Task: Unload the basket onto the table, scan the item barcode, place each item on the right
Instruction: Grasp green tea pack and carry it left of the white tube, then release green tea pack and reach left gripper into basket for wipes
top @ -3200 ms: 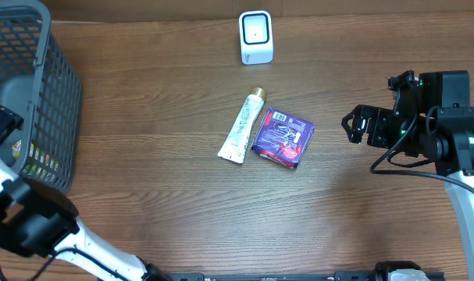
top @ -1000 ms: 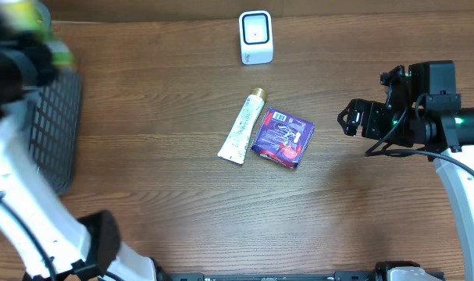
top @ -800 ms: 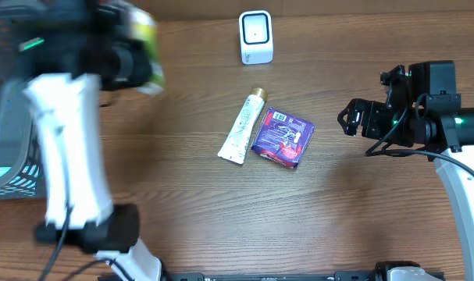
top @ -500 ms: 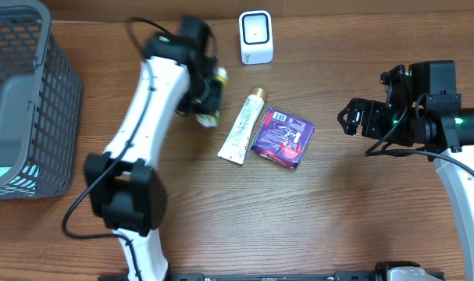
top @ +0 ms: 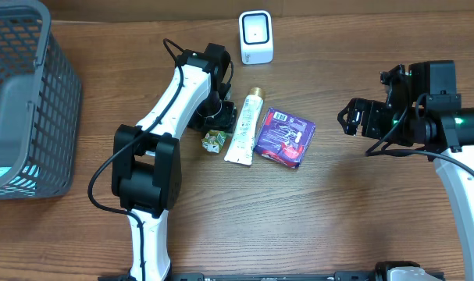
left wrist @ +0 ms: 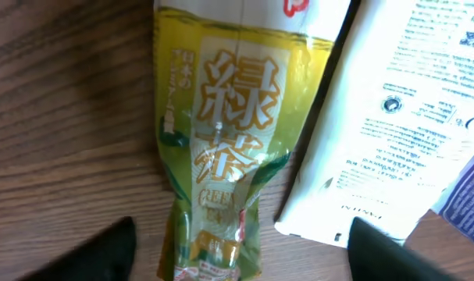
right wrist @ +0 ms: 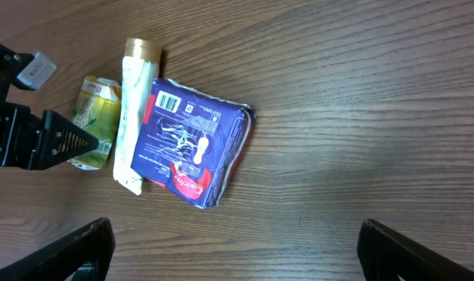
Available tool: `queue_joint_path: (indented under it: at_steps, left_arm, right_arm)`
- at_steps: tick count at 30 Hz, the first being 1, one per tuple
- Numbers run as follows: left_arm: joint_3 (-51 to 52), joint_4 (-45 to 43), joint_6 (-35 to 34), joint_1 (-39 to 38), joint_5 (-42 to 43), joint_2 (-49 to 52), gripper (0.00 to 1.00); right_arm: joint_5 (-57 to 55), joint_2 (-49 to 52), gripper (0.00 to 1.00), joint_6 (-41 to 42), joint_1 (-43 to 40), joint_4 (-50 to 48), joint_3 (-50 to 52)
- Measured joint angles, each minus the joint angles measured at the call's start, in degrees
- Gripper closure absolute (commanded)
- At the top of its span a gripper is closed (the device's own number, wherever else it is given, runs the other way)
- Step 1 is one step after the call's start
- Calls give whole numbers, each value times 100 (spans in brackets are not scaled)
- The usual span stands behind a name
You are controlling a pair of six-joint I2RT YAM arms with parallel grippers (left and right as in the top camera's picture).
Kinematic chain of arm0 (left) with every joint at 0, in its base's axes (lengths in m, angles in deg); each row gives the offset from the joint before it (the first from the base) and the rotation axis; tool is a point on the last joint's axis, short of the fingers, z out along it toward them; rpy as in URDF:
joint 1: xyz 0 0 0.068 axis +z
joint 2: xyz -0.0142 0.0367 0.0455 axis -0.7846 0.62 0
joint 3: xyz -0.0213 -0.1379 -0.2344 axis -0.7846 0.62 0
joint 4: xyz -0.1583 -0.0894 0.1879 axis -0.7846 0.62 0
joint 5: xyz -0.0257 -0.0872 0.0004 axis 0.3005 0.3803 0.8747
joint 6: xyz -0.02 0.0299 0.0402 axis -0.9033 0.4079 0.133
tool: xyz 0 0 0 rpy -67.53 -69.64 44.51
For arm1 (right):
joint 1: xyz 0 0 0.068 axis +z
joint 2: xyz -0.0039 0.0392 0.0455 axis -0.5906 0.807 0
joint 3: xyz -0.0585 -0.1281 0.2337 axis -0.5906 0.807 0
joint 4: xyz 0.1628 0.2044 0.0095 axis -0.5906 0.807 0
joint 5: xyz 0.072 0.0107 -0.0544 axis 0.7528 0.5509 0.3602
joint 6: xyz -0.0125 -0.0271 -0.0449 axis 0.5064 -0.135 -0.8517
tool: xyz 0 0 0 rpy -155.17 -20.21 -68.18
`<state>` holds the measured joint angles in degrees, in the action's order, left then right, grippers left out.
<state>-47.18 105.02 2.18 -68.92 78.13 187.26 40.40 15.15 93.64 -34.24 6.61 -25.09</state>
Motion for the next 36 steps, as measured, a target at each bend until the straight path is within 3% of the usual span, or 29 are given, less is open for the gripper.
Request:
queue_joint_path:
  at_steps: [5, 14, 18, 23, 24, 25, 31, 36]
  left_arm:
    - [-450, 588, 9, 26, -2, 42, 25]
    - [-3829, 1989, -46, 588, -299, -192, 22]
    - [-4621, 2389, -201, 1110, -669, -769, 21]
    - [-4835, 2435, -522, 2474, -973, -1801, 15]
    - [-4850, 2439, -612, 2820, -994, -1937, 11]
    - [-4854, 2437, -715, 3209, -1021, -2055, 0]
    - [-4693, 2439, -1368, 5239, -1139, -2186, 0]
    - [-4072, 2210, -1825, 6234, -1141, -1926, 0]
  right_arm:
    - [-2, 0, 0, 2, 0, -2, 0]
    - [0, 0, 0, 2, 2, 50, 0]
    - [0, 0, 0, 0, 0, 105, 0]
    - [0, 0, 0, 0, 0, 118, 0]
    - [0, 0, 0, 0, 0, 120, 0]
    - [-2, 0, 0, 0, 0, 122, 0]
    - [-2, 0, 0, -2, 0, 125, 0]
    - [2, 0, 0, 0, 0, 125, 0]
